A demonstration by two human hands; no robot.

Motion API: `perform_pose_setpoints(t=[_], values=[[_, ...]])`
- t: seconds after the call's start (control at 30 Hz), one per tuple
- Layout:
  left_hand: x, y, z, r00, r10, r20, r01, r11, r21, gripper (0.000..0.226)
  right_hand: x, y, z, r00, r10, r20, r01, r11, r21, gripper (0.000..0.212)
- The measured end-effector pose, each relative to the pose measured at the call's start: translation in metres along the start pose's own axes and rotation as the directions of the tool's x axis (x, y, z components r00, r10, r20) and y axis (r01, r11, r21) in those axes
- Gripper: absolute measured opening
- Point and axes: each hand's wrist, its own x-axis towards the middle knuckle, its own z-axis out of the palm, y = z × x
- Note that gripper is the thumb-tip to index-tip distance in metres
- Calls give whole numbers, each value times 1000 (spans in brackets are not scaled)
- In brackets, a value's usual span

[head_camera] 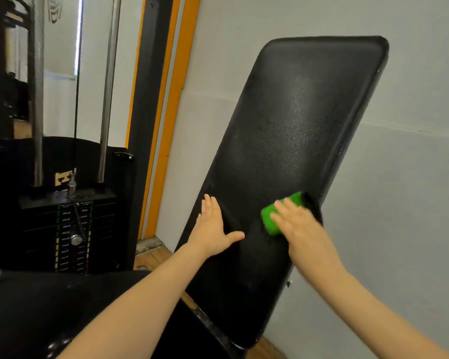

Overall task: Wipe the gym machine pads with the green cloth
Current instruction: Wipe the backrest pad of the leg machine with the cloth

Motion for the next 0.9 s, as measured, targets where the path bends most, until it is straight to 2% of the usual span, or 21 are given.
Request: perform_pose_setpoints(t=[0.1, 0.17, 0.27, 0.33, 0.47, 0.57, 0.67, 0.77, 0.83, 0.9], values=[[-10, -5, 1, 995, 29, 93, -34, 998, 52, 132, -29, -14, -7, 983, -135, 124, 130, 990, 49, 53], [-14, -6, 5, 995, 30, 95, -38, 995, 87, 137, -27, -8, -8, 968, -181, 175, 176, 983, 43, 38], [-16, -6, 11, 997, 37, 66, -43, 994, 97, 137, -5, -5, -1, 955, -189, 228, 188, 982, 27, 45], [-15, -6, 13, 997, 36, 64, -42, 994, 98, 137, 14, -12, 9, 956, -211, 203, 206, 977, 47, 42], [-15, -8, 13, 997, 35, 63, -40, 996, 76, 137, 26, -20, 16, 944, -191, 270, 187, 982, 40, 55], [-15, -10, 16, 998, 46, 44, -48, 997, 59, 137, -1, -9, 5, 949, -177, 260, 169, 984, 55, 47], [-14, -17, 22, 1000, -8, -2, 8, 1000, -11, 142, -16, -1, -8, 941, -207, 266, 203, 978, 42, 39], [-12, -20, 26, 999, -36, -9, 36, 999, -28, 146, 6, -7, 4, 925, -218, 312, 220, 975, 29, 42], [-13, -20, 28, 999, -41, -3, 41, 999, -20, 146, 35, -19, 17, 913, -210, 350, 218, 976, 18, 32], [-15, -20, 29, 999, -47, 3, 47, 998, -29, 146, 68, -36, 31, 889, -209, 407, 222, 975, 15, 41]])
